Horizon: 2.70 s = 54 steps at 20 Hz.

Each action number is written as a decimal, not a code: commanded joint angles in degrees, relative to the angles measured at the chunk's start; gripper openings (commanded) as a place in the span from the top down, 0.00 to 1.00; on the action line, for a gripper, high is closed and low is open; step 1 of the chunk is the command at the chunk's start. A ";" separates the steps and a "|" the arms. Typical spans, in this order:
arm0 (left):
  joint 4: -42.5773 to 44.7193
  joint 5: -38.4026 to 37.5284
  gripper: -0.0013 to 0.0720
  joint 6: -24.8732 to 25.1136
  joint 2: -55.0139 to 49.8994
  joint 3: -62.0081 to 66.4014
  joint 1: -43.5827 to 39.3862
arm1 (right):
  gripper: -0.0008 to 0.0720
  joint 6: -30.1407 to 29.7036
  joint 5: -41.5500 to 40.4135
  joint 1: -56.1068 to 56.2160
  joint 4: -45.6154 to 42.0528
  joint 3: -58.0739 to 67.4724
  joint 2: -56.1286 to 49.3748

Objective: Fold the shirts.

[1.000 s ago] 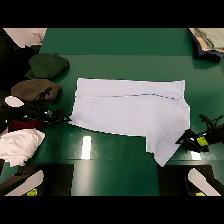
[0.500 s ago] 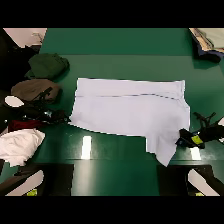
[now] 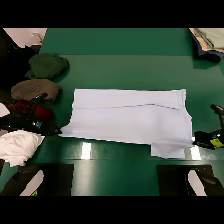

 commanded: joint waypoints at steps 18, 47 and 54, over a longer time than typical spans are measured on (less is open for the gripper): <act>-2.19 30.18 0.95 -4.61 -28.00 18.95 -8.66 | 0.97 -2.49 -17.94 9.16 8.31 36.68 -38.36; -9.27 23.37 0.95 -3.08 -28.04 26.25 -17.81 | 0.04 -17.64 -6.29 -6.97 26.45 43.08 -64.83; -9.44 21.70 0.95 -4.13 -28.06 26.27 -18.95 | 0.60 -17.86 -4.81 -0.22 26.29 44.50 -65.92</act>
